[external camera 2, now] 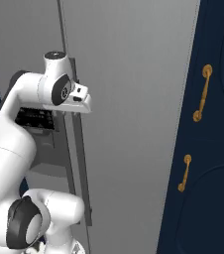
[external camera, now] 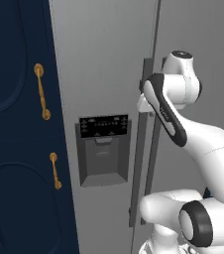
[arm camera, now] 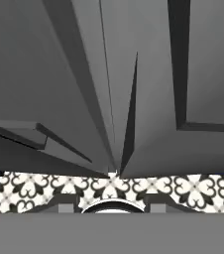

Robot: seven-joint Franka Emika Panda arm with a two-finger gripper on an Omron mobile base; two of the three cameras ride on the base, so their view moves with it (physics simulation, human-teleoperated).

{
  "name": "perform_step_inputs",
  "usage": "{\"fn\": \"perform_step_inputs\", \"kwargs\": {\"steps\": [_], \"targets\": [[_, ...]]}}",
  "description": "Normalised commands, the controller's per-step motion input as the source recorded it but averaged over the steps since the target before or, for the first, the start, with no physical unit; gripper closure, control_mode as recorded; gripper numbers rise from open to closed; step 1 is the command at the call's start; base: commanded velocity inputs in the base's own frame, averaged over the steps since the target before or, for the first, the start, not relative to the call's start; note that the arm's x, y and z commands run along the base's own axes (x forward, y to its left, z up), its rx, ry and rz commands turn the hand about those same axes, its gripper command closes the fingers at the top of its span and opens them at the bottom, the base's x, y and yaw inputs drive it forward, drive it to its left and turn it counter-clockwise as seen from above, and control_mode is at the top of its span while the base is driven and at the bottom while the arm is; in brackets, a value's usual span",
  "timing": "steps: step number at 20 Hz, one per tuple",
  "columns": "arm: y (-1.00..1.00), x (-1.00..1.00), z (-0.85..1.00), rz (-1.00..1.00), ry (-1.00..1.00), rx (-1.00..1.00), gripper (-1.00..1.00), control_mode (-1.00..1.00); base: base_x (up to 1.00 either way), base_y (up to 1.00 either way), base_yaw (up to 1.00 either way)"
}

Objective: Grab a lemon wedge from the fridge and one ice cube from the ice bowl, and put them in the glass of lemonade.

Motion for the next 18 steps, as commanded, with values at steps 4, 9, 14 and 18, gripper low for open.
{"fn": "perform_step_inputs", "kwargs": {"steps": [4,9,14,18], "targets": [[0.03,-0.44,0.0,0.01,-0.02,0.0,-1.0,-1.0,0.0,0.0,0.0],[0.07,-0.17,0.0,0.01,0.0,0.0,-1.0,1.0,-0.43,0.21,0.0],[0.0,0.0,0.0,0.0,0.0,0.0,-1.0,1.0,-0.8,-0.04,0.0],[0.0,0.0,0.0,0.0,0.0,0.0,-1.0,1.0,-0.72,0.0,0.0]]}}
